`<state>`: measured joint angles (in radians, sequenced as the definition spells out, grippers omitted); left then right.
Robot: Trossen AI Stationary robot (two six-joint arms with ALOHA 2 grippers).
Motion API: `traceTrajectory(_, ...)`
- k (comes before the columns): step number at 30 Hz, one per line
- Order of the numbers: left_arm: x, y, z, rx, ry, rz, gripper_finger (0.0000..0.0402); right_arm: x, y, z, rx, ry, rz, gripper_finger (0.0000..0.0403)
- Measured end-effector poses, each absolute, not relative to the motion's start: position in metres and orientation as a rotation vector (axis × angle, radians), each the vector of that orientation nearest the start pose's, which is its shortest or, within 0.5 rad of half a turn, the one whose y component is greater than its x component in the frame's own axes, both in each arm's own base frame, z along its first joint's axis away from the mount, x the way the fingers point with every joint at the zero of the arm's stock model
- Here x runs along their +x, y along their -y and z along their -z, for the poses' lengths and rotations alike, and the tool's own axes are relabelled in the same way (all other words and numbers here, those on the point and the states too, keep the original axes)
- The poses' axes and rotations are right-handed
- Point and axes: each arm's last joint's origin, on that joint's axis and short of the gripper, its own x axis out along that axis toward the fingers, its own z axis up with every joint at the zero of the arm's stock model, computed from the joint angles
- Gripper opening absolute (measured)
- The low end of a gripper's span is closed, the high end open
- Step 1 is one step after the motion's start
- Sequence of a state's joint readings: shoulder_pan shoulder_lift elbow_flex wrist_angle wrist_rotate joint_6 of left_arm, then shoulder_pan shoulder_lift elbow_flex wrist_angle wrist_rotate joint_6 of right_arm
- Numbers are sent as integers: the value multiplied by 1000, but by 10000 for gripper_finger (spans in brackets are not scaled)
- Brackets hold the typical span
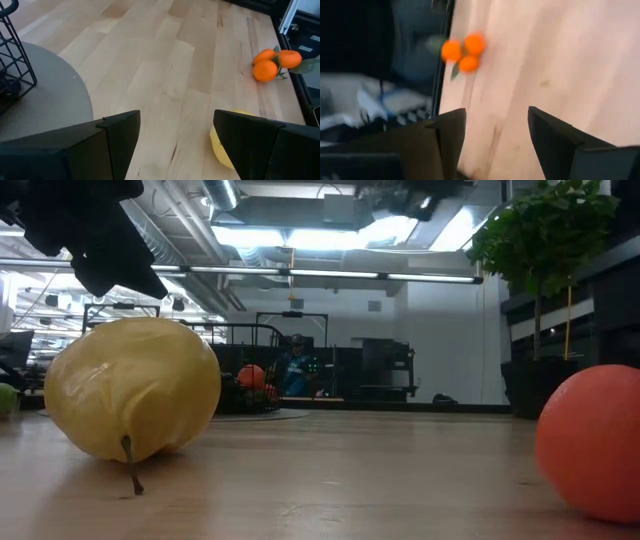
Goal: Build produce basket
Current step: Put the orange tangerine into the black wire basket
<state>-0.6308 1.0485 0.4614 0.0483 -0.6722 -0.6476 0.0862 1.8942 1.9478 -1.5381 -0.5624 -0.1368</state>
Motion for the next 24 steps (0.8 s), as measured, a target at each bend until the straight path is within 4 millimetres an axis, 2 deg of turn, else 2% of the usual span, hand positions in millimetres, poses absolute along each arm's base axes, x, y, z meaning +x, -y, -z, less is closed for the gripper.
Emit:
traceTrajectory(6,175,105,-200,-311,-393,-174,243,329,-128,-293,175,-1516,-970,201)
traceTrajectory(10,175,105,-200,-311,-393,-174,243,315,-180,-270,134,-1348,-1313,201)
traceTrajectory(13,175,105,-201,-314,-390,-173,243,309,-210,-257,61,-1206,-1443,200)
traceTrajectory(18,175,106,-201,-319,-385,-172,243,306,-231,-243,-82,-1091,-1438,200)
traceTrajectory(24,175,106,-201,-323,-384,-172,243,323,-231,-225,-117,-835,-1445,200)
